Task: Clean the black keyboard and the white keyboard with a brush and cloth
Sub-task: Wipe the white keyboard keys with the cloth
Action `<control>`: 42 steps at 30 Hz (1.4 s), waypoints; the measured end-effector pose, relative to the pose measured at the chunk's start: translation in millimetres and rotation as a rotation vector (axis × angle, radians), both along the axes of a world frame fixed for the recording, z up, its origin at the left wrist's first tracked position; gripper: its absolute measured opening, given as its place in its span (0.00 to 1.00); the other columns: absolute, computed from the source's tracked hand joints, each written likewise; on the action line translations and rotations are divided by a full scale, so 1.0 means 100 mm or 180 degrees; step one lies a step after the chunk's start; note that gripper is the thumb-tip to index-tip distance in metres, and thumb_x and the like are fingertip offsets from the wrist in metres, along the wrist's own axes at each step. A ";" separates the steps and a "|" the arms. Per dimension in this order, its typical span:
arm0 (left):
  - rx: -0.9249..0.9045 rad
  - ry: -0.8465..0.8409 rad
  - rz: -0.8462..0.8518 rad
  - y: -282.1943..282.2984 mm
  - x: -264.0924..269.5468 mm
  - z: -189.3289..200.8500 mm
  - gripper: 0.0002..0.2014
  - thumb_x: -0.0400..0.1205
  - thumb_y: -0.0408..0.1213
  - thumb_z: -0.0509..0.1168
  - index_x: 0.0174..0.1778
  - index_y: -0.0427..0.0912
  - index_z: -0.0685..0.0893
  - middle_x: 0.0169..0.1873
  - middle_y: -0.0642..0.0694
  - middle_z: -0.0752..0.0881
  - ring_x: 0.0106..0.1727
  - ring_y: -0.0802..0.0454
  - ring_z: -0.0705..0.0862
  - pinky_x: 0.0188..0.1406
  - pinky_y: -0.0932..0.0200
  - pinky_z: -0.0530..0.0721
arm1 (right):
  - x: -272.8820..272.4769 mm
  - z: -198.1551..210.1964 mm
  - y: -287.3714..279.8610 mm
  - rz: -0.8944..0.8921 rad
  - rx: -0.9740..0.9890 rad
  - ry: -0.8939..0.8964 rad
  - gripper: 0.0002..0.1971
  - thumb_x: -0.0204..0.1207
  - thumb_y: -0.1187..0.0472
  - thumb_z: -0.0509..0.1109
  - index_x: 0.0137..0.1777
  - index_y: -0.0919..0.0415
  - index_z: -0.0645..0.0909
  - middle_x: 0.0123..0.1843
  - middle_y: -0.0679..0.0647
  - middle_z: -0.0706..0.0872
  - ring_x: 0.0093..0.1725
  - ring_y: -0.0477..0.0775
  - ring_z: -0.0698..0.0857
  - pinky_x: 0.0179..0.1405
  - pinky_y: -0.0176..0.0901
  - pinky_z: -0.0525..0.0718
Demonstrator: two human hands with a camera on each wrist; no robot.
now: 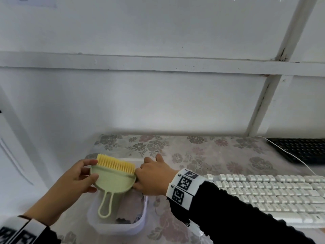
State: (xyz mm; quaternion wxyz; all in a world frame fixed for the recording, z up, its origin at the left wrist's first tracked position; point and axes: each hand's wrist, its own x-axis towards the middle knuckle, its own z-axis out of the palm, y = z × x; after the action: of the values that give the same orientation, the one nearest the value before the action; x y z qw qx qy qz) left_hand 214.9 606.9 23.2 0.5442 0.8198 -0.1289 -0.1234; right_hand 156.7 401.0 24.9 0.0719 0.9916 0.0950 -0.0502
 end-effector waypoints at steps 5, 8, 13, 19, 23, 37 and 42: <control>-0.0020 -0.0083 0.0003 0.02 0.03 -0.01 0.16 0.80 0.23 0.61 0.60 0.43 0.76 0.47 0.41 0.82 0.44 0.43 0.85 0.28 0.64 0.87 | 0.08 -0.05 0.13 -0.0284 -0.0116 0.0432 0.20 0.75 0.44 0.61 0.55 0.61 0.79 0.51 0.58 0.83 0.62 0.59 0.68 0.71 0.69 0.55; -0.0055 -0.0095 0.0015 0.05 0.04 -0.02 0.17 0.79 0.22 0.62 0.61 0.43 0.76 0.47 0.41 0.82 0.44 0.41 0.86 0.27 0.66 0.87 | 0.12 -0.04 0.15 -0.0381 0.0096 0.0511 0.26 0.72 0.43 0.67 0.61 0.62 0.75 0.57 0.60 0.80 0.64 0.62 0.68 0.70 0.70 0.57; -0.0147 -0.0094 0.0069 0.14 0.05 -0.02 0.17 0.80 0.22 0.62 0.62 0.42 0.76 0.49 0.40 0.82 0.45 0.42 0.85 0.28 0.67 0.87 | 0.14 0.03 0.12 -0.0453 0.0675 0.0630 0.30 0.70 0.42 0.73 0.63 0.62 0.70 0.60 0.60 0.79 0.63 0.63 0.69 0.63 0.66 0.61; -0.0150 -0.0165 0.0143 0.19 0.08 0.01 0.19 0.79 0.23 0.62 0.64 0.43 0.75 0.49 0.38 0.83 0.44 0.40 0.87 0.27 0.68 0.86 | 0.12 0.23 0.07 -0.0743 0.1277 0.0275 0.23 0.69 0.49 0.74 0.57 0.60 0.70 0.50 0.57 0.71 0.60 0.63 0.73 0.54 0.58 0.70; -0.0137 -0.0193 0.0093 0.13 0.08 0.03 0.19 0.79 0.22 0.62 0.64 0.44 0.75 0.49 0.39 0.83 0.45 0.41 0.86 0.26 0.69 0.85 | 0.09 0.38 -0.10 -0.1043 0.2023 -0.0223 0.17 0.70 0.59 0.73 0.54 0.64 0.73 0.52 0.59 0.74 0.47 0.58 0.76 0.29 0.39 0.69; 0.0918 -0.0484 -0.0570 -0.17 -0.02 0.05 0.22 0.77 0.28 0.68 0.61 0.56 0.73 0.47 0.53 0.84 0.46 0.54 0.83 0.41 0.57 0.79 | -0.70 0.59 -1.32 -0.2146 0.3355 -0.0623 0.26 0.73 0.74 0.66 0.69 0.53 0.73 0.54 0.57 0.78 0.50 0.56 0.80 0.47 0.47 0.81; 0.1590 -0.1072 -0.0365 -0.13 0.06 -0.06 0.27 0.64 0.48 0.68 0.61 0.56 0.77 0.43 0.52 0.83 0.38 0.51 0.83 0.42 0.49 0.81 | -1.05 0.53 -1.79 -0.2478 0.2732 -0.0363 0.25 0.74 0.74 0.61 0.71 0.57 0.74 0.67 0.59 0.78 0.64 0.58 0.78 0.59 0.48 0.80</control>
State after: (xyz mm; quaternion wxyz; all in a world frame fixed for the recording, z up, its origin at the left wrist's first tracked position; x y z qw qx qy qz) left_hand 220.9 593.4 16.9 0.2888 0.9285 -0.2290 -0.0441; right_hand 51.9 221.9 77.5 -0.3552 0.8950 -0.2688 0.0236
